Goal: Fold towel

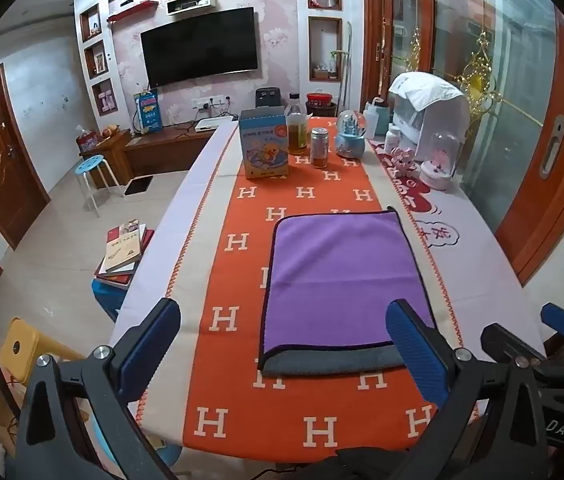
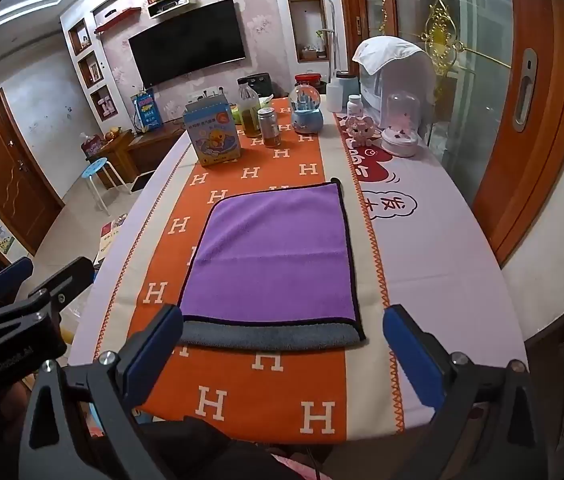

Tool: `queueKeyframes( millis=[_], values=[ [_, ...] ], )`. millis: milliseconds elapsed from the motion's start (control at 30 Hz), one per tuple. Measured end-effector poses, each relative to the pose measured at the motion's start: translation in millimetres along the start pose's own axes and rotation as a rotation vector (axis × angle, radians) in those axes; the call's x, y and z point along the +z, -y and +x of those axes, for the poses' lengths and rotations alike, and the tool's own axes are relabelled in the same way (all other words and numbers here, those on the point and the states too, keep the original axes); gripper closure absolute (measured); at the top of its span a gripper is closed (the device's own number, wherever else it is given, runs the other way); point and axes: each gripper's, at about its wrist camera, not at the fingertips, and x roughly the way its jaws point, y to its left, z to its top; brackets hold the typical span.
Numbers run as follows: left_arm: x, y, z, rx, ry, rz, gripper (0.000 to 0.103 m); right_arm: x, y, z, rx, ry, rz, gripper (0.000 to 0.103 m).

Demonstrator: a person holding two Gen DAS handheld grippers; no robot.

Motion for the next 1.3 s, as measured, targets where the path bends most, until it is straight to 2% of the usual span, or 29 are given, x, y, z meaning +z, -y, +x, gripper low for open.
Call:
queueKeyframes(
  millis=[100, 167, 300, 1033, 1300],
  values=[
    [-1, -2, -2, -0.008, -0.007, -0.004, 0.001, -1, 0, 0, -0.003, 0.002, -0.002, 0.002],
    [1, -4, 6, 0.003, -0.046, -0.006, 0.001, -1, 0, 0, -0.001, 0.000, -0.003, 0.002],
    [-9, -8, 8, 0.008, -0.032, -0.003, 0.001, -1, 0, 0, -0.001, -0.004, -0.003, 0.002],
    [-4, -3, 11, 0.018, -0.072, -0.008, 0.001, -5, -2, 4, -0.002, -0.012, -0.001, 0.002],
    [-7, -5, 16, -0.012, -0.086, -0.005, 0.001, -12, -8, 12, 0.007, -0.043, -0.003, 0.003]
  ],
)
